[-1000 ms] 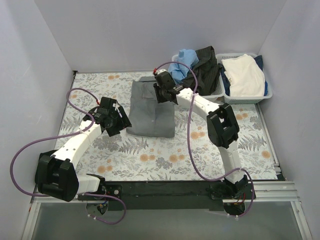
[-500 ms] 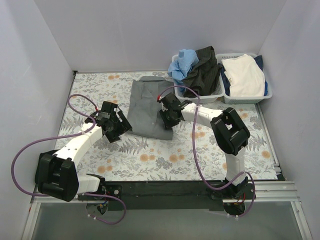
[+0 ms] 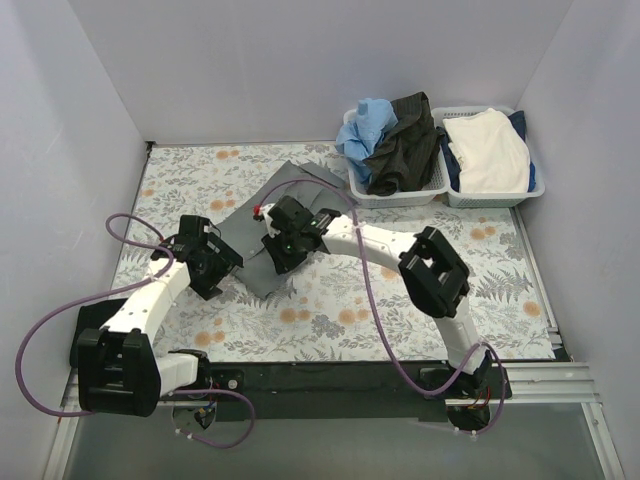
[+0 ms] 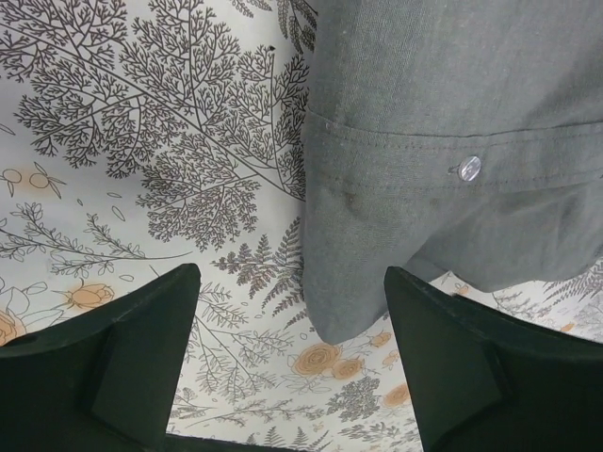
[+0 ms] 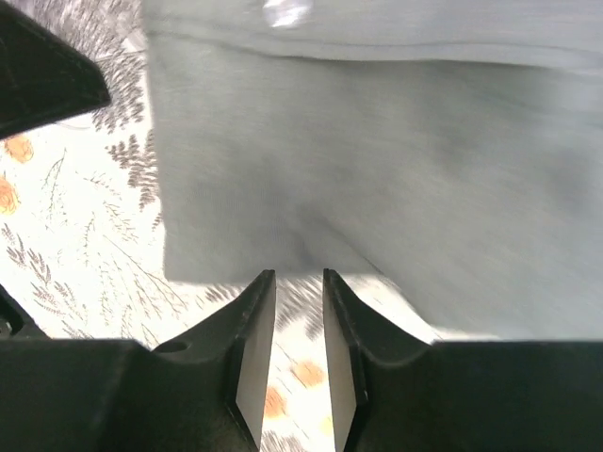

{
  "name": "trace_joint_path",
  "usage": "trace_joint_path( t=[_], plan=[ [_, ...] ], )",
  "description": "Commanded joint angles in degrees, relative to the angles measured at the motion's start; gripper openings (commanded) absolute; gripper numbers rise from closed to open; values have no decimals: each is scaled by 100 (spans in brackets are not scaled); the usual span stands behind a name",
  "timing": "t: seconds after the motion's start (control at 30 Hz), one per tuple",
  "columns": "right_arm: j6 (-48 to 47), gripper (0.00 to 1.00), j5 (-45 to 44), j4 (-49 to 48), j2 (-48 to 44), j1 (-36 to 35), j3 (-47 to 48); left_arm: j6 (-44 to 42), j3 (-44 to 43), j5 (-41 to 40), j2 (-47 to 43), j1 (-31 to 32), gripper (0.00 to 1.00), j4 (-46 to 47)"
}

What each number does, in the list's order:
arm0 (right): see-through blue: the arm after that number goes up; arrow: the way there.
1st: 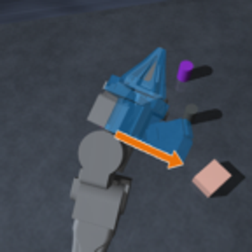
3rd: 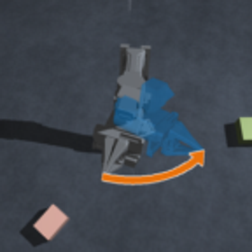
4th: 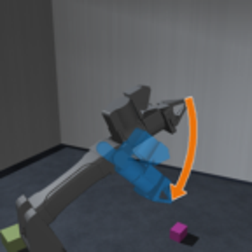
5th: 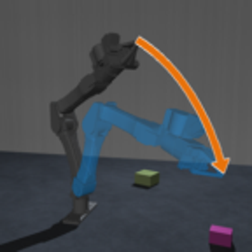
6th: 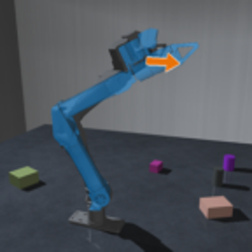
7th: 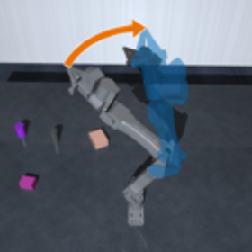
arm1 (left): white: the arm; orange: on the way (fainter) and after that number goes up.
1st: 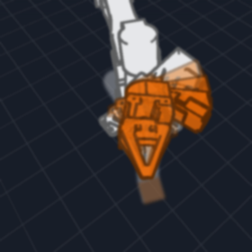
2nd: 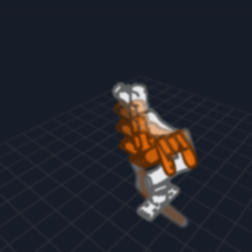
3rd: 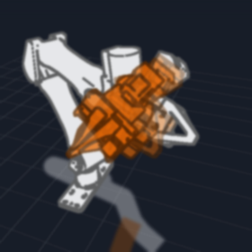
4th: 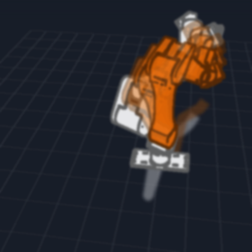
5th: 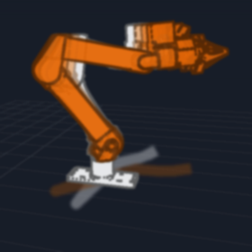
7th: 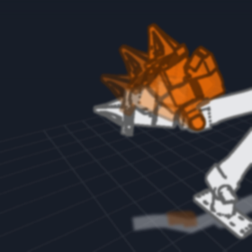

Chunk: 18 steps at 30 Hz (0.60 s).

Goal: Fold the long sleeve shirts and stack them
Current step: Fold the shirt

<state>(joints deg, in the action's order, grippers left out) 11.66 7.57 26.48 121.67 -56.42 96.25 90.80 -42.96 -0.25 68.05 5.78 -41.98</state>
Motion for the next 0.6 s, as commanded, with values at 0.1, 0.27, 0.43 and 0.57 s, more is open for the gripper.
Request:
trace_joint_path(
  t=[0.1,0.27,0.43,0.57],
  plan=[
    [3,39,-1065,-151,-1347,904,-334,262,104,-19,208,-174,79,636],
    [-252,42,-1013,-134,-646,1414,269,289,42,350,796,-218,77,1174],
    [-375,43,-898,-125,513,1854,1149,254,-72,368,903,-244,78,1227],
    [-481,43,-845,-82,1008,1881,1555,192,-28,298,815,-323,78,1087]
  ],
)
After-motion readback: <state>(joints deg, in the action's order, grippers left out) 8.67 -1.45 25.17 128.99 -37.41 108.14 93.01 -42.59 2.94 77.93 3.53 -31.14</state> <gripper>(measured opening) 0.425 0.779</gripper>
